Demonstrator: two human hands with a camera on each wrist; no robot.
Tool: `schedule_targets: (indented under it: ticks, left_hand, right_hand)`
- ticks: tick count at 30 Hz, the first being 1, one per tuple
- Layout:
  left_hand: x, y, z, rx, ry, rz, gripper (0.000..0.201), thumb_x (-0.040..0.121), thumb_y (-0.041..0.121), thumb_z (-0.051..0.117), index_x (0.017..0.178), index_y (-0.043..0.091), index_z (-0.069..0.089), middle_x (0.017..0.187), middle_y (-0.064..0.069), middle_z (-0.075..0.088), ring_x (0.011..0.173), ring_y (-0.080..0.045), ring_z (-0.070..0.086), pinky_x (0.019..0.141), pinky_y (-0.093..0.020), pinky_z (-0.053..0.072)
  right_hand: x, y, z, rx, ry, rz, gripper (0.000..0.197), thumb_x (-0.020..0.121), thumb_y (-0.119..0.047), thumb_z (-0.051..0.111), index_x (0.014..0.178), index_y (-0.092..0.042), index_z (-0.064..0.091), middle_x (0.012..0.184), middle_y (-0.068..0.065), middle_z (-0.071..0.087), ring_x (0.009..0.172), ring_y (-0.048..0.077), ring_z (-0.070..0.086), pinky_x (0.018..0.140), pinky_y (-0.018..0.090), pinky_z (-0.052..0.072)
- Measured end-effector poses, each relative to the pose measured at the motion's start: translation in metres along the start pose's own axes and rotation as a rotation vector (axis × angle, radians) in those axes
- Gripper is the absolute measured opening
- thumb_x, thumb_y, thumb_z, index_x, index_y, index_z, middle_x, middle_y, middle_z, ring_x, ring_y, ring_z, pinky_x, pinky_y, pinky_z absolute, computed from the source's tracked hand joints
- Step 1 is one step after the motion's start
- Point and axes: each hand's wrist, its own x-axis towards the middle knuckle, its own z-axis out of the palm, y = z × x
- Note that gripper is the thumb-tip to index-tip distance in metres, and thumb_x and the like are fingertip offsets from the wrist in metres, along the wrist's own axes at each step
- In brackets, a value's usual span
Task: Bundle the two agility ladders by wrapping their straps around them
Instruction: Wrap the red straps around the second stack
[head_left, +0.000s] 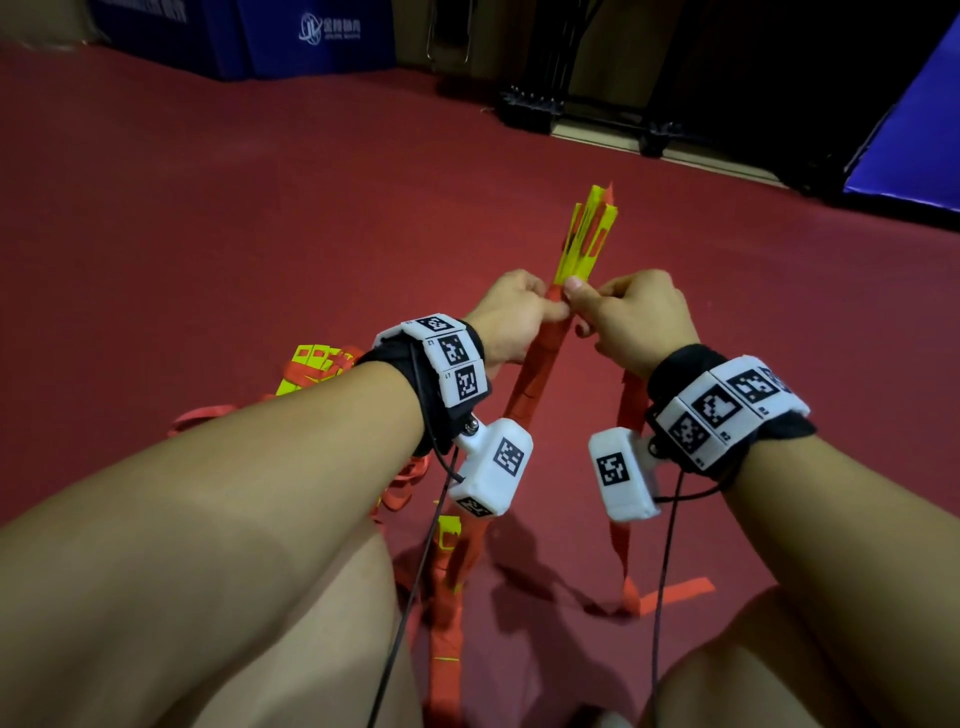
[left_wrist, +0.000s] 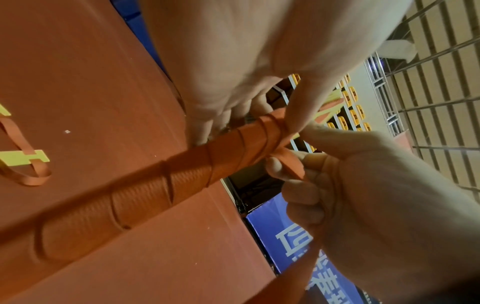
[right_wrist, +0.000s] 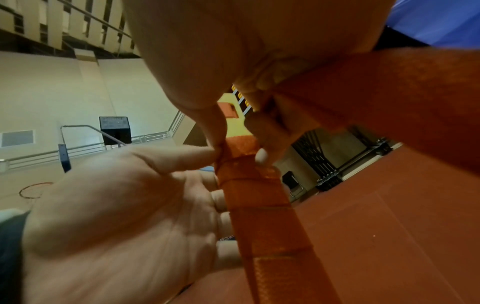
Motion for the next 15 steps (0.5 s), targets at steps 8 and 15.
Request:
schedule_targets:
  ticks: [8,15]
  left_hand:
    - [-0.009,-0.008,-0.003,0.093,-0.006,0.059,0.028,0.059,0.022,0.080,0.074,0.014,0.057,0.076,-0.010,0.054,0.080,-0.025,0.061,0.082,-0.066,0.055]
    - [-0.006,-0.002,-0.003,-0.012,0.058,0.092,0.034,0.073,0.020,0.086,0.087,0.027,0.056,0.089,-0.003,0.060,0.085,-0.021,0.063,0.084,-0.051,0.058]
  right_hand:
    - [-0.007,-0.007,0.006,-0.023,0.007,-0.066,0.066,0.086,-0.061,0.065,0.072,0.003,0.064,0.066,0.015,0.064,0.074,0.032,0.060,0.062,0.039,0.040]
    - [-0.001,-0.002,-0.005,-0.021,0.041,-0.143,0.049,0.095,-0.052,0.058,0.068,-0.012,0.058,0.066,0.009,0.059,0.074,0.034,0.057,0.061,0.037,0.033]
